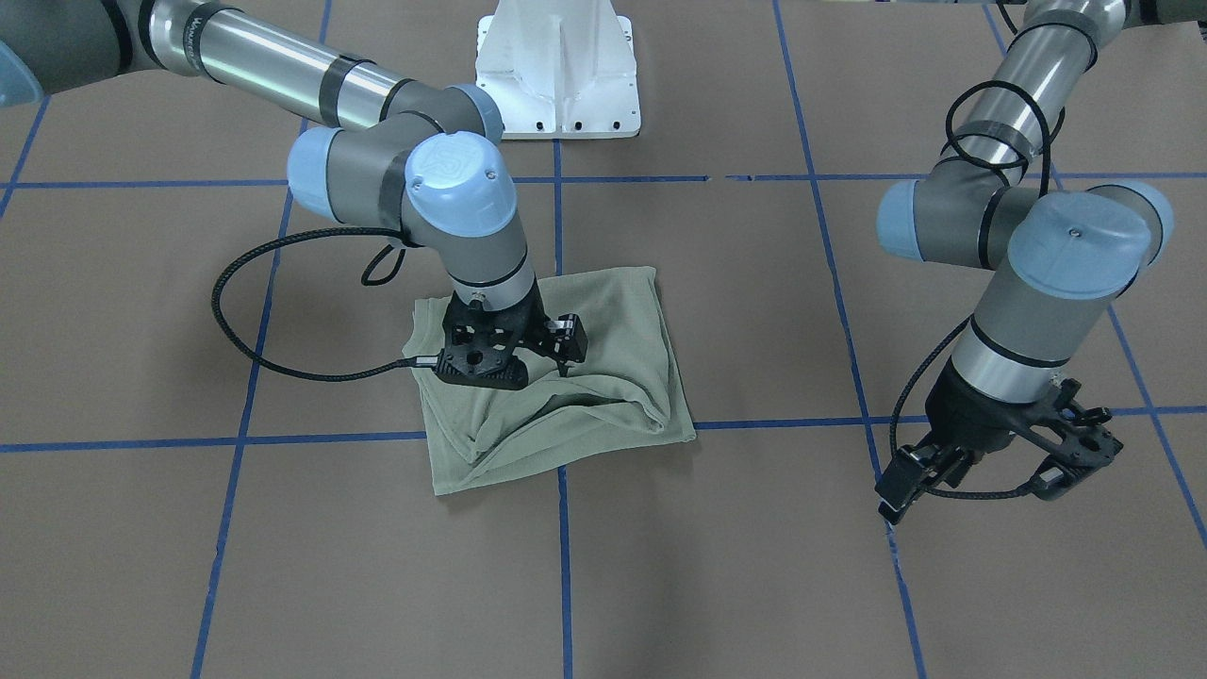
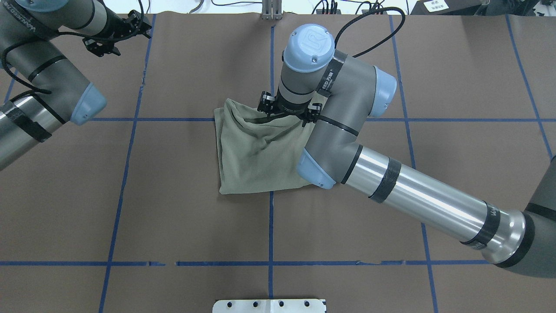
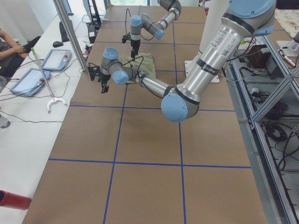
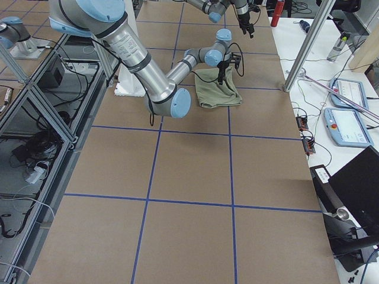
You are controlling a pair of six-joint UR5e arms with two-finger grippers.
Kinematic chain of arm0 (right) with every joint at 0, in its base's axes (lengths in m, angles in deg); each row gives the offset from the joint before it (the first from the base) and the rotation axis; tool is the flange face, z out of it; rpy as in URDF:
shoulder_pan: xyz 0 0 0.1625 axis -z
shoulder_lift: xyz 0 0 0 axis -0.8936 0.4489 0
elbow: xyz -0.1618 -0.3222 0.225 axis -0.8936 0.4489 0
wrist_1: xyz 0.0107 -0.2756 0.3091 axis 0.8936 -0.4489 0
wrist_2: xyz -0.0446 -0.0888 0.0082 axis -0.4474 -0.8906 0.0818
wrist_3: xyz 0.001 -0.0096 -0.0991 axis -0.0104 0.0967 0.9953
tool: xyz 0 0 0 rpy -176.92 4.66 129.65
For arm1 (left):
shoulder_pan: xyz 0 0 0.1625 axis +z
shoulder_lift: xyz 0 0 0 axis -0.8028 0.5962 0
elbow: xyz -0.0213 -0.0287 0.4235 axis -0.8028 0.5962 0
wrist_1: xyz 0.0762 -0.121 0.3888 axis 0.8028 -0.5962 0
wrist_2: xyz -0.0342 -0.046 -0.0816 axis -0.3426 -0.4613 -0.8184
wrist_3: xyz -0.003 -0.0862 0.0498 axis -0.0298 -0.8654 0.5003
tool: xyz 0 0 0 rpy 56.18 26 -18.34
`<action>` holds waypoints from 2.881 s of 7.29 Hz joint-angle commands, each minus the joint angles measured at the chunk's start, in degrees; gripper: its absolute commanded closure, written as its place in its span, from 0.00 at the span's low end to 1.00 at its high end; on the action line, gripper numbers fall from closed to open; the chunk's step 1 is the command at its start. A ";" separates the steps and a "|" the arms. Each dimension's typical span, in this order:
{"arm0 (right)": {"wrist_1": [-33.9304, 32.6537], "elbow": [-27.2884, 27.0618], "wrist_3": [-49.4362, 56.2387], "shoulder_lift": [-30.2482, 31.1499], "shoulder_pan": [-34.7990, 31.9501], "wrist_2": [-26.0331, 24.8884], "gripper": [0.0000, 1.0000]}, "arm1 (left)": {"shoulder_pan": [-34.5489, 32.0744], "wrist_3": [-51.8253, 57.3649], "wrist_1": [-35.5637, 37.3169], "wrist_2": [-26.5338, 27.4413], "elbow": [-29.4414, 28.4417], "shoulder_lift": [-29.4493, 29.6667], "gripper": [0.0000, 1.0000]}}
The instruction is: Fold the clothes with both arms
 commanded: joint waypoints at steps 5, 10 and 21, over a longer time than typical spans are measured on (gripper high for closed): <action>1.16 7.58 9.58 -3.99 2.42 -2.29 0.00 | -0.87 0.12 -0.08 -0.03 -0.07 -0.40 0.00; 11.35 23.10 13.26 -11.87 0.31 -4.92 0.00 | -1.66 0.12 0.09 -0.03 -0.16 -0.23 0.00; -2.57 -3.53 28.58 7.47 -21.27 10.95 0.00 | -15.00 41.61 -0.26 -10.85 2.47 -9.62 0.00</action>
